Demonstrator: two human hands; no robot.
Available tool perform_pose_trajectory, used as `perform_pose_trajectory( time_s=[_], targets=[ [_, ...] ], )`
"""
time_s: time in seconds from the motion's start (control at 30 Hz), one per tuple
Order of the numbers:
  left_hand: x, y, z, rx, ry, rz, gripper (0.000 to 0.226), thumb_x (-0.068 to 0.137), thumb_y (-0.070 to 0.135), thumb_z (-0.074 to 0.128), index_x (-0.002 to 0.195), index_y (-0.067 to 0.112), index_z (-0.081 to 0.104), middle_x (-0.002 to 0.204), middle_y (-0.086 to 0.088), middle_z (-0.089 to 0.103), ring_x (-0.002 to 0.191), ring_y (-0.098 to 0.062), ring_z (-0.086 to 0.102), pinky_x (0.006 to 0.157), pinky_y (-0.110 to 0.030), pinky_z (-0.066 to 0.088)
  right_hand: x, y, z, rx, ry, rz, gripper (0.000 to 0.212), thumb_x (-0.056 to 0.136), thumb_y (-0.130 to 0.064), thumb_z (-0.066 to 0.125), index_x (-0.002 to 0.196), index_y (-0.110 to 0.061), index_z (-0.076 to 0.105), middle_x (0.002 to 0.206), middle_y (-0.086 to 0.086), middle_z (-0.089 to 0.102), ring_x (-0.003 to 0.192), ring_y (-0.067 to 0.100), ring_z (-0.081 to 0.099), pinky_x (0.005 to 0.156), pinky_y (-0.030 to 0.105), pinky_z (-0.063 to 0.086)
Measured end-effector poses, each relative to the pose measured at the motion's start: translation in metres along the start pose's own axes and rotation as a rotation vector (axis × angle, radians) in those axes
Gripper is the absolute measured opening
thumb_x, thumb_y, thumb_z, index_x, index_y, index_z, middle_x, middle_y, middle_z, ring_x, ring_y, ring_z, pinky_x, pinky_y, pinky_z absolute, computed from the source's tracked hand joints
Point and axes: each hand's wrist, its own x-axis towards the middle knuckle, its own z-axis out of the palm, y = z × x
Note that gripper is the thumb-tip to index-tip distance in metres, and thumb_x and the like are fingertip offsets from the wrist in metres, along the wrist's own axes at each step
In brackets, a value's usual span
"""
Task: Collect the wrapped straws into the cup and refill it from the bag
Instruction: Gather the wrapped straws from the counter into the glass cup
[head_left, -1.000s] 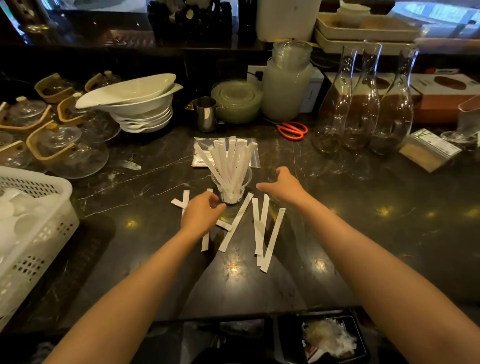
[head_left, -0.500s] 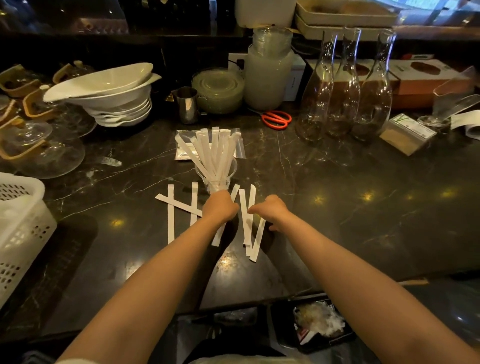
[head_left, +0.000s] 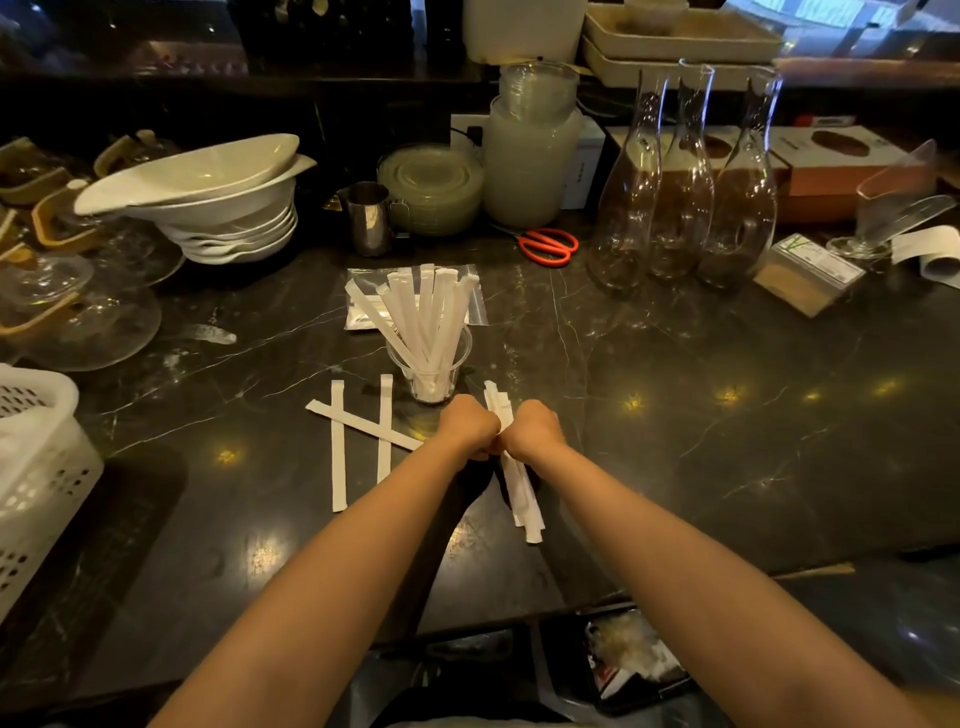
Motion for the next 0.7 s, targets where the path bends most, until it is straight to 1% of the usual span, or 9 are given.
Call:
perform_pose_trajectory(
  time_s=[0.03,0.13,0.17,0.23,0.37,0.43,0.53,0.63,0.7],
  targets=[
    [0.000,-0.001,0.001,-0.047,-0.012,-0.013,0.016,0.077,-0.007,0.048,0.065,0.000,0.055,0.066,-0.014,0.054,0.064,-0.027,0.057,0.060,-0.033,0.053,0.001,0.000,0.001,-0.012,0.022,-0.008,0.021,0.079,-0.016,0.069,0.089,0.001,0.061,0.113,0.022,0.062,0.104,0.032,0.060,0.071,0.032,0.040],
    [-0.002,-0.001,0.002,-0.148,-0.031,-0.035,0.022,0.078,-0.007,0.046,0.060,0.004,0.052,0.064,-0.014,0.055,0.057,-0.023,0.055,0.059,-0.032,0.051,0.005,0.002,0.003,-0.026,0.038,-0.015,0.031,0.080,-0.015,0.068,0.061,-0.007,0.045,0.116,0.021,0.064,0.093,0.029,0.058,0.068,0.031,0.039],
    [-0.002,-0.002,0.002,-0.169,-0.035,-0.039,0.022,0.078,-0.007,0.047,0.060,0.004,0.052,0.065,-0.014,0.056,0.057,-0.022,0.055,0.058,-0.031,0.050,0.007,0.003,0.003,-0.032,0.039,-0.023,0.032,0.081,-0.015,0.067,0.060,-0.007,0.045,0.115,0.021,0.064,0.093,0.030,0.058,0.069,0.031,0.040],
    [-0.002,-0.002,0.002,-0.203,-0.044,-0.047,0.023,0.078,-0.007,0.048,0.059,0.005,0.052,0.063,-0.013,0.056,0.059,-0.023,0.056,0.059,-0.031,0.050,0.009,0.004,0.002,-0.051,0.046,-0.031,0.019,0.082,-0.016,0.066,0.075,0.000,0.057,0.116,0.021,0.064,0.104,0.033,0.060,0.071,0.034,0.042],
    [-0.003,-0.003,0.001,-0.232,-0.070,-0.056,0.022,0.078,-0.006,0.050,0.060,0.005,0.053,0.063,-0.011,0.057,0.060,-0.021,0.058,0.060,-0.029,0.049,0.017,0.008,0.003,-0.067,0.024,-0.024,0.027,0.081,-0.019,0.069,0.094,0.004,0.063,0.114,0.021,0.064,0.103,0.032,0.061,0.069,0.031,0.040],
    [-0.005,-0.003,0.000,-0.257,-0.090,-0.056,0.019,0.079,-0.005,0.051,0.063,0.004,0.055,0.065,-0.011,0.058,0.060,-0.019,0.057,0.060,-0.027,0.049,0.022,0.010,0.003,-0.073,0.002,-0.015,0.023,0.081,-0.020,0.069,0.081,0.001,0.061,0.096,0.019,0.064,0.088,0.027,0.057,0.068,0.029,0.038],
    [-0.008,-0.005,-0.001,-0.287,-0.130,-0.041,0.018,0.082,-0.002,0.052,0.065,0.004,0.055,0.065,-0.010,0.056,0.059,-0.018,0.055,0.061,-0.026,0.048,0.023,0.011,0.003,-0.100,-0.016,0.001,0.043,0.082,-0.020,0.068,0.054,-0.010,0.037,0.061,0.004,0.041,0.080,0.022,0.045,0.063,0.028,0.037],
    [-0.010,-0.009,-0.002,-0.312,-0.143,-0.003,0.021,0.086,0.004,0.053,0.065,0.007,0.054,0.064,-0.009,0.056,0.057,-0.016,0.054,0.057,-0.023,0.048,0.022,0.012,0.002,-0.116,-0.035,-0.010,0.044,0.083,-0.021,0.066,0.053,-0.011,0.035,0.058,0.001,0.036,0.077,0.020,0.045,0.055,0.027,0.035],
    [-0.011,-0.011,-0.003,-0.312,-0.148,0.022,0.024,0.088,0.007,0.054,0.064,0.009,0.053,0.064,-0.008,0.056,0.056,-0.015,0.054,0.054,-0.021,0.047,0.021,0.014,0.002,-0.110,-0.065,-0.025,0.042,0.083,-0.019,0.065,0.054,-0.011,0.036,0.058,0.001,0.037,0.065,0.018,0.043,0.049,0.024,0.033]
  ],
)
